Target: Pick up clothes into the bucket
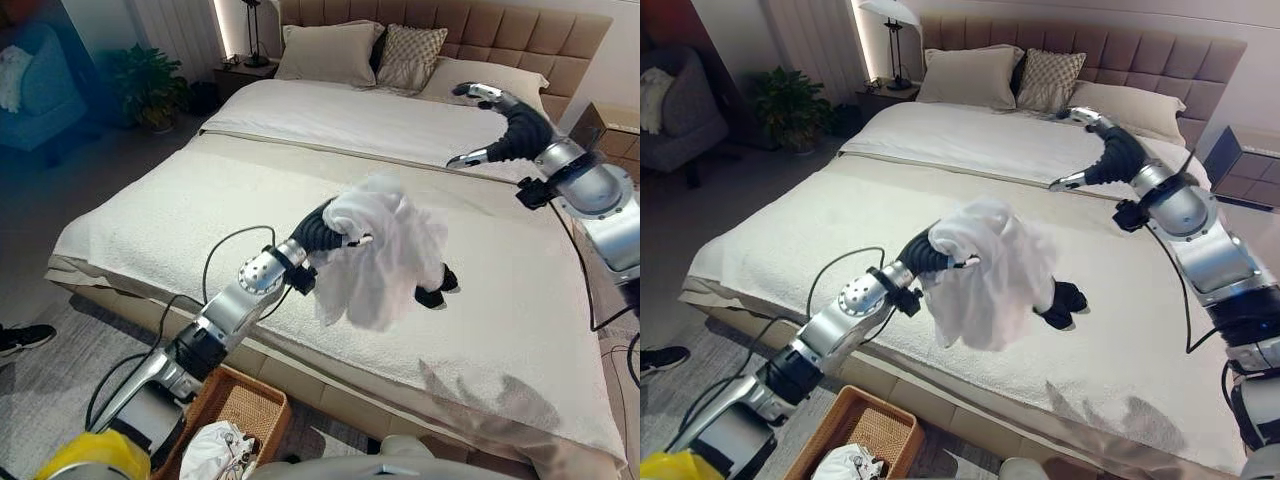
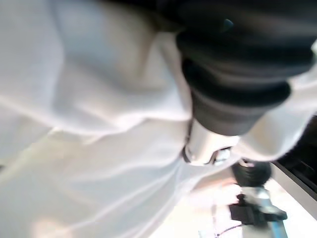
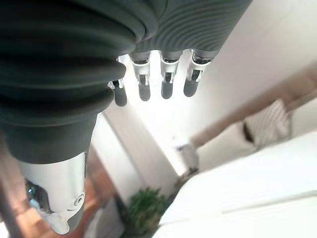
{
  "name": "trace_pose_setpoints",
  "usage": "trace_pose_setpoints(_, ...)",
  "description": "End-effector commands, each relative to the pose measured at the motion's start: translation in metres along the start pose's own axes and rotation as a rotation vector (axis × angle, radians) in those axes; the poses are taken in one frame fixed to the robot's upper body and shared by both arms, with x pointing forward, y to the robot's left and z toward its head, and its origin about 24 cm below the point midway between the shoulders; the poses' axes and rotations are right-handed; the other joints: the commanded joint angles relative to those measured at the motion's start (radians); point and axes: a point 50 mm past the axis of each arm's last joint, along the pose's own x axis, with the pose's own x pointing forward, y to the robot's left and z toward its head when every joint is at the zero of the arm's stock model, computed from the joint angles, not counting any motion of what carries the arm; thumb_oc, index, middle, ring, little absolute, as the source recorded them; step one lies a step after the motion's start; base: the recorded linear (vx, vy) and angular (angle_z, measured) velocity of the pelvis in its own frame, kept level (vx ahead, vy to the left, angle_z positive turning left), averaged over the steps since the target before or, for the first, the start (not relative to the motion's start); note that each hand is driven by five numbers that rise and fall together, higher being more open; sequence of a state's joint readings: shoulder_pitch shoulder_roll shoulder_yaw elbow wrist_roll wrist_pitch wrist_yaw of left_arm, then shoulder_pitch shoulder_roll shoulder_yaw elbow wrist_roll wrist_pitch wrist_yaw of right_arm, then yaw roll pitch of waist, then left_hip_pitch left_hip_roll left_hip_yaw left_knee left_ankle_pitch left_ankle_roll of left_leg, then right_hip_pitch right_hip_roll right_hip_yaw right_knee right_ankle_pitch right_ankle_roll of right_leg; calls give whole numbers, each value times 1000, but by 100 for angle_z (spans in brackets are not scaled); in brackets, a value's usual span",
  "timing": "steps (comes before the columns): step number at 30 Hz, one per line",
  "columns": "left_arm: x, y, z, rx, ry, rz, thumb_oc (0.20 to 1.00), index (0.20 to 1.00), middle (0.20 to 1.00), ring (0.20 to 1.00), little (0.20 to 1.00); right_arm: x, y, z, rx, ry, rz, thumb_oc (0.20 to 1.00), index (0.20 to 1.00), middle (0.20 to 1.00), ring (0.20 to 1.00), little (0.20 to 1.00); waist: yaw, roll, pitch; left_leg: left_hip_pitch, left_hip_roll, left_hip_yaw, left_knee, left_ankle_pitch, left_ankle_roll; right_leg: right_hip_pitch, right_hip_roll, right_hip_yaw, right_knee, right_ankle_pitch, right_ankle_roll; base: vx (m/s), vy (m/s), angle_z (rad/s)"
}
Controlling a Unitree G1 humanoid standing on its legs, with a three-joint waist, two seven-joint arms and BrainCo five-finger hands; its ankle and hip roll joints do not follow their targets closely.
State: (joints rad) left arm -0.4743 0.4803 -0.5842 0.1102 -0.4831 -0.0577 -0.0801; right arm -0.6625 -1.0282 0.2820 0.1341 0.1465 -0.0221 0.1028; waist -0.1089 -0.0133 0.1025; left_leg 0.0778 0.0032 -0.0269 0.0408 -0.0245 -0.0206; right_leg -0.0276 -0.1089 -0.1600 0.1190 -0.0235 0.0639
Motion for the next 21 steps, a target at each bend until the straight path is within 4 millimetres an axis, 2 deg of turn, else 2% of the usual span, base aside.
trace_pose_setpoints(1, 0, 16, 30, 21, -155, 78, 200, 200, 200, 200, 200, -2, -14, 4, -38, -28, -62, 1000, 1000, 1000, 1000, 1000, 20, -45, -38, -38, -6, -20, 57, -70, -33, 88, -49, 5, -24, -44, 67, -8, 4, -3)
trace_pose_setpoints(16, -22, 15, 3, -236, -148, 257, 200, 200, 200, 200, 200, -13, -11, -5, 6, -9, -98, 1000, 1000, 1000, 1000, 1000, 25, -55, -34, -38, -9, -16, 28, -60, -27, 73, -47, 14, -30, -38, 68, -3, 1, -3)
trace_pose_setpoints(18, -29, 18, 1, -252, -150, 296, 200, 200, 200, 200, 200, -17, -11, -9, 17, 4, -112, 1000, 1000, 1000, 1000, 1000, 27, -56, -30, -40, -10, -16, 28, -59, -27, 71, -47, 13, -29, -38, 69, 0, 0, 0)
trace_pose_setpoints(19, -40, 22, -3, -268, -150, 337, 200, 200, 200, 200, 200, -22, -8, -16, 41, 24, -130, 1000, 1000, 1000, 1000, 1000, 31, -56, -24, -44, -9, -17, 31, -60, -28, 67, -46, 11, -27, -37, 69, 0, 0, 0)
trace_pose_setpoints(20, -40, 21, -3, -267, -148, 336, 200, 200, 200, 200, 200, -22, -8, -16, 42, 26, -130, 1000, 1000, 1000, 1000, 1000, 31, -57, -25, -45, -9, -17, 31, -60, -28, 66, -46, 11, -27, -38, 69, 0, 0, 0)
trace_pose_setpoints(21, -53, 24, -9, -281, -135, 379, 200, 200, 200, 200, 200, -29, -3, -25, 73, 58, -149, 1000, 1000, 1000, 1000, 1000, 37, -58, -19, -51, -10, -19, 37, -62, -27, 62, -46, 8, -23, -39, 68, 0, 0, 0)
